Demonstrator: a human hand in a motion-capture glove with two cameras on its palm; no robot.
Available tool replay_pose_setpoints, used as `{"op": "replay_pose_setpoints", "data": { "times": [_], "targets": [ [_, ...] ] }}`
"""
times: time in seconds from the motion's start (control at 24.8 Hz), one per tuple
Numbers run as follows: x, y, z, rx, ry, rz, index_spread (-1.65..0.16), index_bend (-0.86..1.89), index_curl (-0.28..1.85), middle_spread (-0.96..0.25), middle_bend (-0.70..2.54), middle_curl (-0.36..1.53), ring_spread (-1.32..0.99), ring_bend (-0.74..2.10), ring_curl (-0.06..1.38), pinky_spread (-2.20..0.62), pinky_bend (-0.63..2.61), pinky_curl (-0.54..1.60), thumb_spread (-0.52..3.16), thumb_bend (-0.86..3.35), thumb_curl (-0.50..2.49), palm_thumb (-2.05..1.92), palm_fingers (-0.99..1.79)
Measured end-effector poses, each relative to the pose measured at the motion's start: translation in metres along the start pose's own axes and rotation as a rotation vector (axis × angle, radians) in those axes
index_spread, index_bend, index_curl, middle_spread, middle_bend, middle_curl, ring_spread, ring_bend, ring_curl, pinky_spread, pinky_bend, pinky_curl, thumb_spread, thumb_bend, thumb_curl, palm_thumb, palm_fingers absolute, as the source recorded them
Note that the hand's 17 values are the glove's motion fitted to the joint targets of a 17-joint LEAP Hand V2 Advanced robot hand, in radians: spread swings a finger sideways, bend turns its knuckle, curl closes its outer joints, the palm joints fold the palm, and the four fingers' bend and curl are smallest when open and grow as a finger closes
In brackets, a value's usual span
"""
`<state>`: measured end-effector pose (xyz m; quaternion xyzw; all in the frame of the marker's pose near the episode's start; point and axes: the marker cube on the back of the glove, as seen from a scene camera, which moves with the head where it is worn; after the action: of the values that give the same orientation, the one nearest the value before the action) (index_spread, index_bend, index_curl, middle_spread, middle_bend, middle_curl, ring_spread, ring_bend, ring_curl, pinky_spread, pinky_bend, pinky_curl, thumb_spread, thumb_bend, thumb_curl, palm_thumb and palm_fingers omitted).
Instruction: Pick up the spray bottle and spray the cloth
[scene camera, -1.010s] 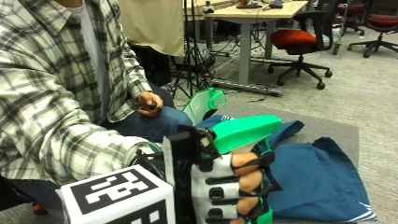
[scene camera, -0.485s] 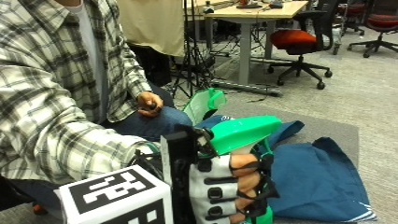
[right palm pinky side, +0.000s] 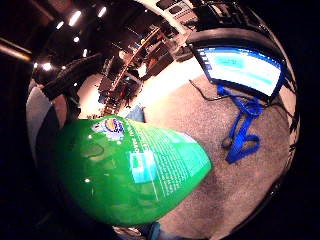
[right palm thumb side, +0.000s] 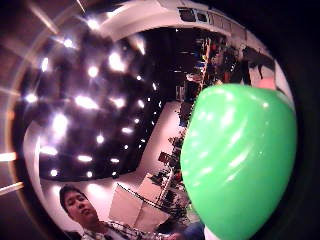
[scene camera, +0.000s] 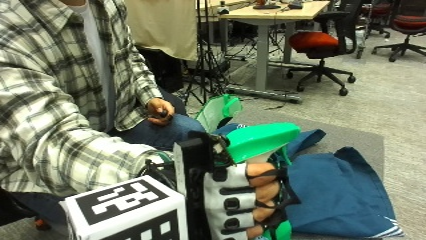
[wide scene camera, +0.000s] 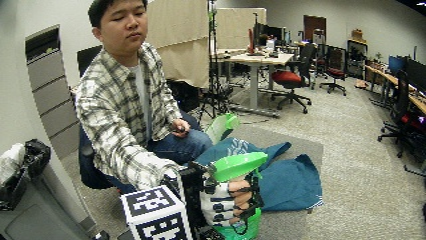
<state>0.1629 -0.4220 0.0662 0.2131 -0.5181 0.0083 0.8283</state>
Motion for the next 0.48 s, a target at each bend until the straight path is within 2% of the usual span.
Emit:
{"op": "replay_pose_setpoints", "data": {
  "times": [0.28,0.48],
  "targets": [
    [-0.006,0.000,0.002,-0.047,0.044,-0.015,-0.27,0.32,0.50,-0.14,0.48,0.50,-0.23,0.45,0.45,-0.14,0.33,0.34,0.20,-0.03,0.76,1.03,1.29],
    [-0.046,0.010,0.007,-0.137,0.126,-0.073,-0.27,0.32,0.51,-0.14,0.49,0.50,-0.23,0.46,0.46,-0.14,0.33,0.34,0.20,-0.03,0.77,1.03,1.29]
  ]
}}
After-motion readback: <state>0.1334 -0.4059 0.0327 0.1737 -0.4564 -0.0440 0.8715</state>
